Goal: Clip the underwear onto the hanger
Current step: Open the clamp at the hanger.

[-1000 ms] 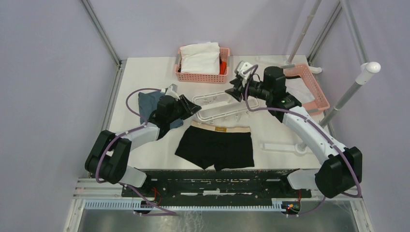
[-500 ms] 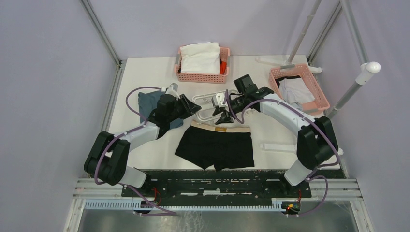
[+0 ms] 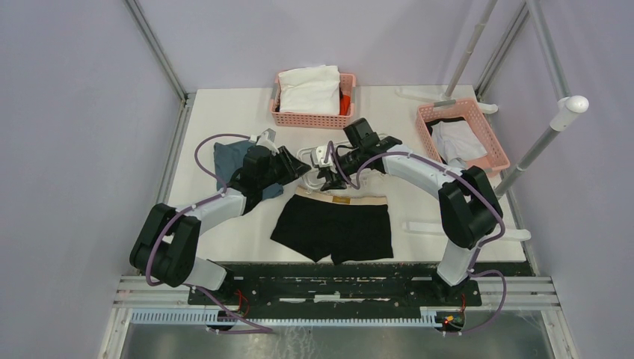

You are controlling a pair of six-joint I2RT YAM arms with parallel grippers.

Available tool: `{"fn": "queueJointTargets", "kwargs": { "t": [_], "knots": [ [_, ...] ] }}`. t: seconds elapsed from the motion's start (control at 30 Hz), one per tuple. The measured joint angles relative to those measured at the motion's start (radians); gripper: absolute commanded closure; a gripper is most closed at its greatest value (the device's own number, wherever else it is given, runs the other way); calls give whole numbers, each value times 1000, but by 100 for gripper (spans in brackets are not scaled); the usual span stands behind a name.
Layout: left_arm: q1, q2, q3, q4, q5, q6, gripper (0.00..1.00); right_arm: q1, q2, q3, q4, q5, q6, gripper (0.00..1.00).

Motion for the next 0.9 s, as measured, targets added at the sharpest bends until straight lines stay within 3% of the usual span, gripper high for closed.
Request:
{"fn": "queueJointTargets", "kwargs": {
  "t": [0.37,0.53,0.7,0.9],
  "knots": [
    [0,-10,0,-7,0,0,62,14,60,0,56,40,35,51],
    [0,-13,0,-12,-1,1,59,16,63,0,66,45,38,65],
    [1,-28,0,-22,-8,19,48,20,63,-1,90,51,42,82],
    [0,-98,0,-45,-9,39,21,24,60,-11,109,90,50,95]
  ]
}}
